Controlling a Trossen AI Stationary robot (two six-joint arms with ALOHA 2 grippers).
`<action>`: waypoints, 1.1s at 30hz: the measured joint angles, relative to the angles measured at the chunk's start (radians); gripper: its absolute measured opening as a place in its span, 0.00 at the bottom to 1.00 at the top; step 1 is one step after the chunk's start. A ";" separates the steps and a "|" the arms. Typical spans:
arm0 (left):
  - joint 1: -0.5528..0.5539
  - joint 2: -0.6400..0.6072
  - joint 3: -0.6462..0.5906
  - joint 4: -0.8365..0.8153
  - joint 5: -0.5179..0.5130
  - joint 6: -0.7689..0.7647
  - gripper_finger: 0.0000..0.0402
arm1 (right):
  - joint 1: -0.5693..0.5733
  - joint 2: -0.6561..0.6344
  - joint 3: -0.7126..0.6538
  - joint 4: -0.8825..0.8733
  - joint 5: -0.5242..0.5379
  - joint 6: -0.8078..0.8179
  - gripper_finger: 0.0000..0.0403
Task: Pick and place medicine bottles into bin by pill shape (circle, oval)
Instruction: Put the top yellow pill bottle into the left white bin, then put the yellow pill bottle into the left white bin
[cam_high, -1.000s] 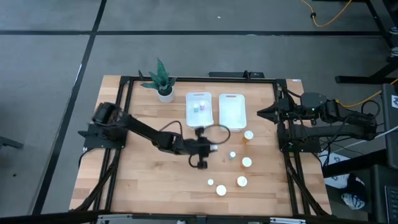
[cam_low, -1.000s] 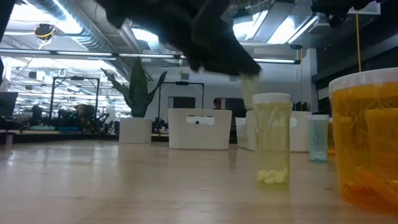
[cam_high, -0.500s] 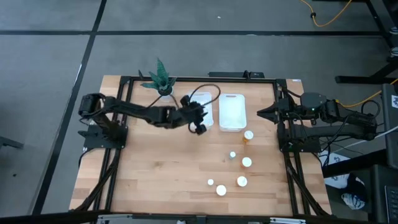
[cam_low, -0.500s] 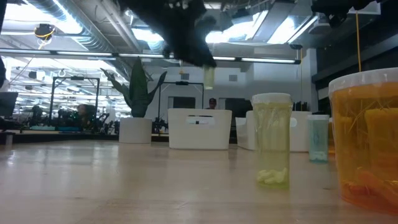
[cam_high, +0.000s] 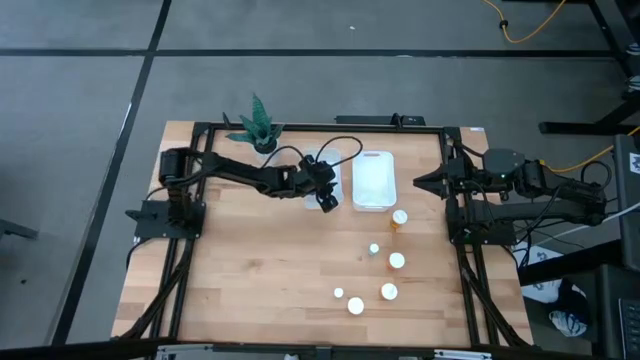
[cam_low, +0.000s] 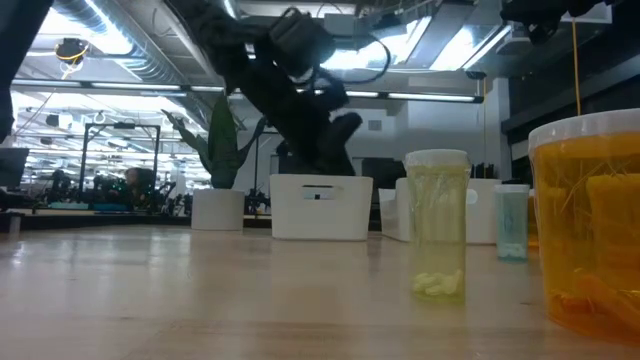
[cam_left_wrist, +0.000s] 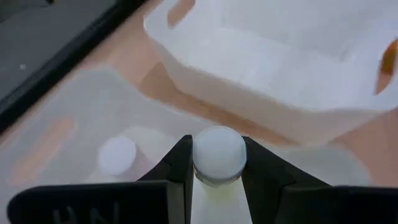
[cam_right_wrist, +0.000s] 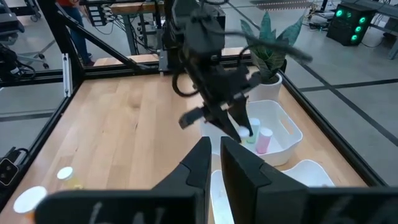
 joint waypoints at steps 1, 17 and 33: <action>0.005 0.010 0.000 0.007 0.001 0.000 0.21 | 0.000 0.000 0.000 -0.001 0.000 0.000 0.10; 0.025 0.052 0.000 0.037 0.048 0.003 0.34 | 0.000 0.000 0.000 -0.031 0.000 0.003 0.10; 0.022 0.021 0.000 0.085 0.011 0.075 0.38 | 0.000 0.000 0.000 -0.030 0.000 0.003 0.10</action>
